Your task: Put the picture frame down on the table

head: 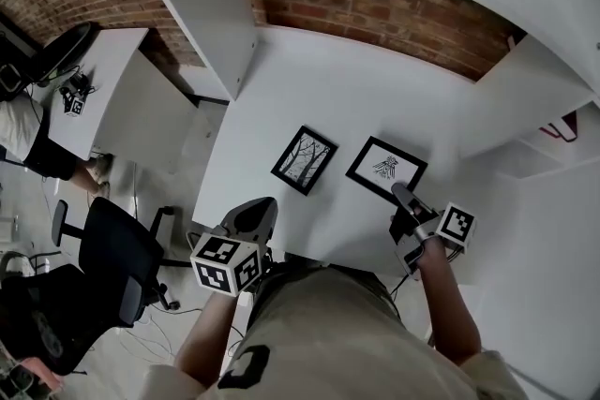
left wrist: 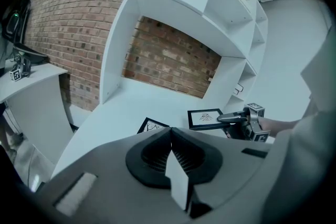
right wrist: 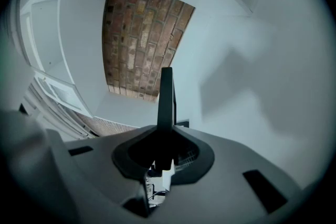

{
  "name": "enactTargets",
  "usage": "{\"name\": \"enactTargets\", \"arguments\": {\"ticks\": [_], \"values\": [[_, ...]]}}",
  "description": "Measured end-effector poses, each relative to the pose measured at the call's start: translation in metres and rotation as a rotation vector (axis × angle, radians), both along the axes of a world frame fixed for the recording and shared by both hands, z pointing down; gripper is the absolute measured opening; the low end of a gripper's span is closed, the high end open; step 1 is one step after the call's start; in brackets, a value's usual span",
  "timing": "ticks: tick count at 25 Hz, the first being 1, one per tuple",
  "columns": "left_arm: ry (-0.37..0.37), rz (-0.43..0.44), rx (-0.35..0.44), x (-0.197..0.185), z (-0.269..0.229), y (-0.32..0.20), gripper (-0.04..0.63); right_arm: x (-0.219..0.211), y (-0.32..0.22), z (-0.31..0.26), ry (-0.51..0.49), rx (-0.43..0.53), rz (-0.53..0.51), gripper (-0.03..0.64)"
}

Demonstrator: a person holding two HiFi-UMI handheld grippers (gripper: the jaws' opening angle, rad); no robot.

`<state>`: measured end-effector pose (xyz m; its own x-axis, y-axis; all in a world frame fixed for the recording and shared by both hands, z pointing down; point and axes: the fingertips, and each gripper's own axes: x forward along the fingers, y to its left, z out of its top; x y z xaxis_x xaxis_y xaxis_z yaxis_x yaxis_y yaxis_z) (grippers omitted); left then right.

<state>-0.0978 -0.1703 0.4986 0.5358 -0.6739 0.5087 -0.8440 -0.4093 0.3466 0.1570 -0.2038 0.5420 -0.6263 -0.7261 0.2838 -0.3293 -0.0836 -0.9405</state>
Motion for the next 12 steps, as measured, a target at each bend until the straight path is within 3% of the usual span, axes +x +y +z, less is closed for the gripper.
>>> {"name": "enactTargets", "arguments": {"ticks": [12], "values": [[-0.004,-0.011,-0.025,0.009,0.009,-0.01,0.005,0.0,-0.019,0.046,0.045,-0.093,-0.111,0.035]]}}
